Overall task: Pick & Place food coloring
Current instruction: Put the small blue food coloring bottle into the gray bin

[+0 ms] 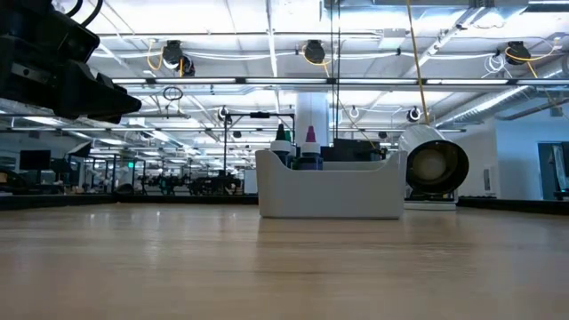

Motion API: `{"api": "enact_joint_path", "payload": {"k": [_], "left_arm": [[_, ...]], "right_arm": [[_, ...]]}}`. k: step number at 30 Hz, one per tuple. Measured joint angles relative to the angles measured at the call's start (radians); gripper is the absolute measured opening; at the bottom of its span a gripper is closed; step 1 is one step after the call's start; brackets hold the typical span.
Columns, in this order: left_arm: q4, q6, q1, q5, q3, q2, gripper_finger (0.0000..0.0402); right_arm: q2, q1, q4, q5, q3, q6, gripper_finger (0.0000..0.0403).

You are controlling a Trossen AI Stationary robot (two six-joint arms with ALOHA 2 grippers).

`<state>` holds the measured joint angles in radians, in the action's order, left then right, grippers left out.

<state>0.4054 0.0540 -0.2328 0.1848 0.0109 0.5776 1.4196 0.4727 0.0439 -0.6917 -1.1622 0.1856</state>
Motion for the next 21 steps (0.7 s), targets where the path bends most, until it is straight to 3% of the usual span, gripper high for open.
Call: {"api": "enact_joint_path", "payload": {"k": [4,8,14,17,21], "left_arm": [[0.0,-0.001,0.0,0.0,0.0,0.0,0.0042],[0.0,-0.002,0.0,0.0,0.0,0.0,0.0042],[-0.017,-0.003,0.0,0.0,0.0,0.0,0.0042],[-0.019,-0.003,0.0,0.0,0.0,0.0,0.0042],[-0.018,0.0,0.0,0.0,0.0,0.0,0.0042]], "right_arm": [[-0.045,-0.104,0.113,-0.072,0.017,-0.115,0.0055],[-0.063,-0.21,0.111,-0.03,0.123,-0.208,0.0055],[-0.071,-0.312,-0.191,0.064,0.376,-0.272,0.0055],[-0.072,-0.321,-0.364,0.066,0.474,-0.296,0.0055],[-0.07,-0.318,-0.46,0.066,0.554,-0.367,0.0055]]}}
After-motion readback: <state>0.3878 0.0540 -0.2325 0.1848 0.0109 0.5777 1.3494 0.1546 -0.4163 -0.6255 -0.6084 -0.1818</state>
